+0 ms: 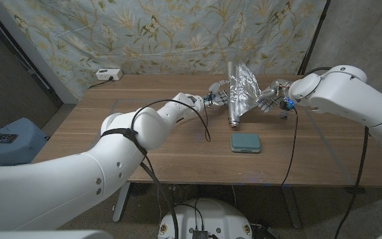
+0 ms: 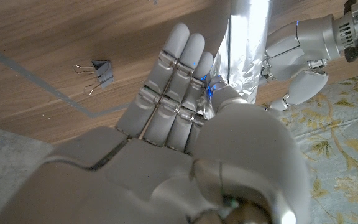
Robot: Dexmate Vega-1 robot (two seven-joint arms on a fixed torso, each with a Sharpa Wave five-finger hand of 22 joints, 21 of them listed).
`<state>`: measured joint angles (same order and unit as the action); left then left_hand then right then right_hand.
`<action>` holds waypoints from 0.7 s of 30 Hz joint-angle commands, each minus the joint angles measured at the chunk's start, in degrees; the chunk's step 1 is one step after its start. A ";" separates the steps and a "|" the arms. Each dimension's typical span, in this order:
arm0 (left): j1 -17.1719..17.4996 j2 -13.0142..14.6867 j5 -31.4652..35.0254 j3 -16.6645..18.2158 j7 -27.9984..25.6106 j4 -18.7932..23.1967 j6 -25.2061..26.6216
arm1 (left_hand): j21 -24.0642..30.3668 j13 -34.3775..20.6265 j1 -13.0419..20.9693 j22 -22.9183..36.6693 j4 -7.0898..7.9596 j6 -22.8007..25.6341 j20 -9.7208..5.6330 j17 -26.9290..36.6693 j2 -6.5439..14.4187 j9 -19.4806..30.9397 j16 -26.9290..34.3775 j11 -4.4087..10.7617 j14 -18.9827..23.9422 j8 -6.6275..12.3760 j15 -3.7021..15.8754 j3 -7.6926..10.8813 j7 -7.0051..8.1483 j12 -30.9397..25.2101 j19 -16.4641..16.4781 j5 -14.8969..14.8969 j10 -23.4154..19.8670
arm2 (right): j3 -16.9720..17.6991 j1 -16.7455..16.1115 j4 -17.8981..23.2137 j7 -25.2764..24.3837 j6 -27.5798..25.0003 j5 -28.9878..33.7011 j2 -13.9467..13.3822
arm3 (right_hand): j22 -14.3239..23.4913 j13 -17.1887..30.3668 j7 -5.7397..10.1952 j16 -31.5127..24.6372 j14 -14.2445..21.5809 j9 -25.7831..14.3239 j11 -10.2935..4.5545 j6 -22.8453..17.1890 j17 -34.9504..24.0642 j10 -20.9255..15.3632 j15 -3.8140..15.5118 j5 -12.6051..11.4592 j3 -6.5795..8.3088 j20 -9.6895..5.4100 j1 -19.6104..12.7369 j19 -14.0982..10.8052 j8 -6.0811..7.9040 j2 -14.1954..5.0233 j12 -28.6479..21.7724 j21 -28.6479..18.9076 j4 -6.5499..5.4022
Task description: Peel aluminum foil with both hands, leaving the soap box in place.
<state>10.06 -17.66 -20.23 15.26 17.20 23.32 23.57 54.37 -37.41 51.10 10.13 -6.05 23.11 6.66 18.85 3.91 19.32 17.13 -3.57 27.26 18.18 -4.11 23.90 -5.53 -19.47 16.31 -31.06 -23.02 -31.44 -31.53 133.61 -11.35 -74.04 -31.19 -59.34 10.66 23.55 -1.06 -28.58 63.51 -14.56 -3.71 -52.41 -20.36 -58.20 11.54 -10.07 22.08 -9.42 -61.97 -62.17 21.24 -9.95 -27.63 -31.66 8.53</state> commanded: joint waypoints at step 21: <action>1.39 -7.08 5.68 12.06 -6.36 0.16 -5.58 | -0.83 -0.25 -0.50 0.07 -1.73 -1.04 -0.25 -1.12 1.13 -0.19 -0.34 -0.05 0.60 -1.90 -0.17 1.13 -0.13 0.80 1.69 3.52 -0.18 | -2.88 3.45 -0.61 1.71 -1.80 1.03 1.07 | 0.05 1.19 -1.04 0.68 0.47 -0.41 0.08 -1.05 -0.77 0.54 0.89 0.07 0.62 -0.47 -0.12 -0.24 -0.37 0.47 -0.29 -1.03 0.03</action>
<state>10.83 -23.67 -14.00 29.36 12.07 23.48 20.31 54.05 -37.57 51.04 10.14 -7.37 24.10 5.83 17.81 4.47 19.29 17.13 -2.68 28.97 17.46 -3.38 24.74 -5.50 -19.46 18.33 -28.17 -24.35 -33.63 -28.98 133.46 -9.98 -75.29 -30.34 -59.00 10.67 24.53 -1.06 -27.95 63.86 -14.82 -3.62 -52.42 -20.88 -57.87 11.49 -9.90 22.40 -9.41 -61.97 -62.18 20.97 -9.95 -27.63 -32.33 8.54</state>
